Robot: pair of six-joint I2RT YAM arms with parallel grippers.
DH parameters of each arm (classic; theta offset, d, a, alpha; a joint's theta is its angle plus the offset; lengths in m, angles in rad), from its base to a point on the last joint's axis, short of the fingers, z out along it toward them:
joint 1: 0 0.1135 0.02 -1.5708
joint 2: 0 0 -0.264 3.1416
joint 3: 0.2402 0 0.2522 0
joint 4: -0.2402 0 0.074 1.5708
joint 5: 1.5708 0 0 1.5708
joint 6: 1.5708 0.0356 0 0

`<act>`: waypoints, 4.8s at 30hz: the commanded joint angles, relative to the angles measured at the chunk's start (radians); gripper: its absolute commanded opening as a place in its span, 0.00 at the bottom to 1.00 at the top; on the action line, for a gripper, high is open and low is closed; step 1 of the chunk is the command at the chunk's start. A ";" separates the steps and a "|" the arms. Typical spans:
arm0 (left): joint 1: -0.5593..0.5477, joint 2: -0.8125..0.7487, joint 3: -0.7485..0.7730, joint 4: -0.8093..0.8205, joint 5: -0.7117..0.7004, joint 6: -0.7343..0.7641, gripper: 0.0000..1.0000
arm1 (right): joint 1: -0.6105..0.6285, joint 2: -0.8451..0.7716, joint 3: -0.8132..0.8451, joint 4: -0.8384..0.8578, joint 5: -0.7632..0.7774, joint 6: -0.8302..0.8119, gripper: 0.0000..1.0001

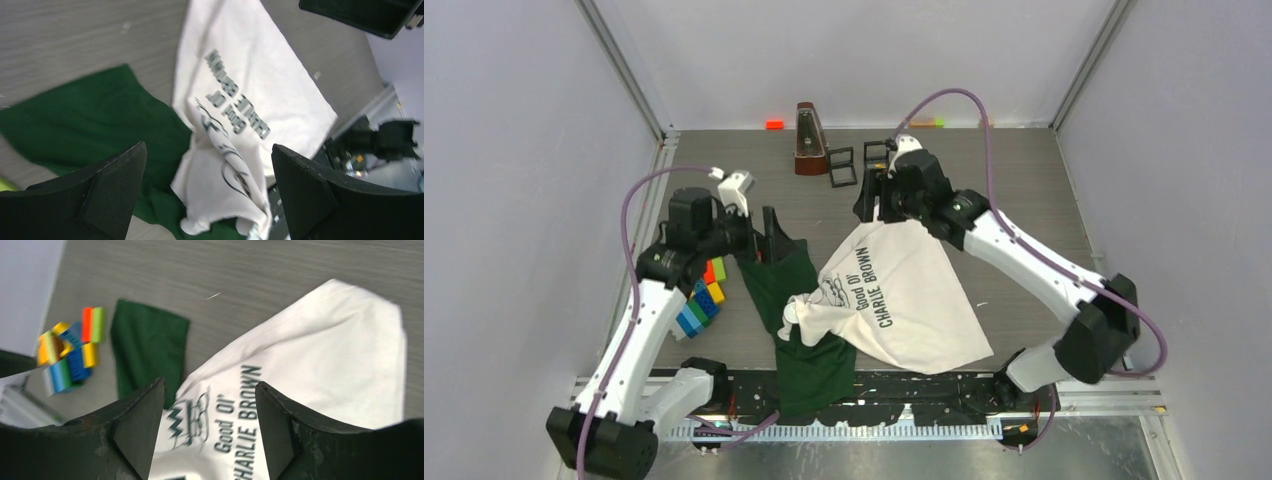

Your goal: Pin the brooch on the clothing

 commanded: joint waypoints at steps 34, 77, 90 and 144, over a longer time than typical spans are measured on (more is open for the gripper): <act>0.089 0.210 0.152 -0.062 -0.410 0.157 1.00 | -0.232 1.149 1.105 -0.164 0.139 -0.410 0.74; 0.089 0.191 0.143 -0.057 -0.414 0.161 1.00 | -0.192 1.226 1.153 -0.150 0.244 -0.473 0.47; 0.089 0.181 0.139 -0.054 -0.399 0.155 1.00 | -0.186 1.037 0.974 -0.044 0.131 -0.398 0.34; -0.067 0.177 -0.259 0.671 0.272 -0.722 0.39 | 0.315 -0.079 -0.311 0.509 0.058 -0.235 0.30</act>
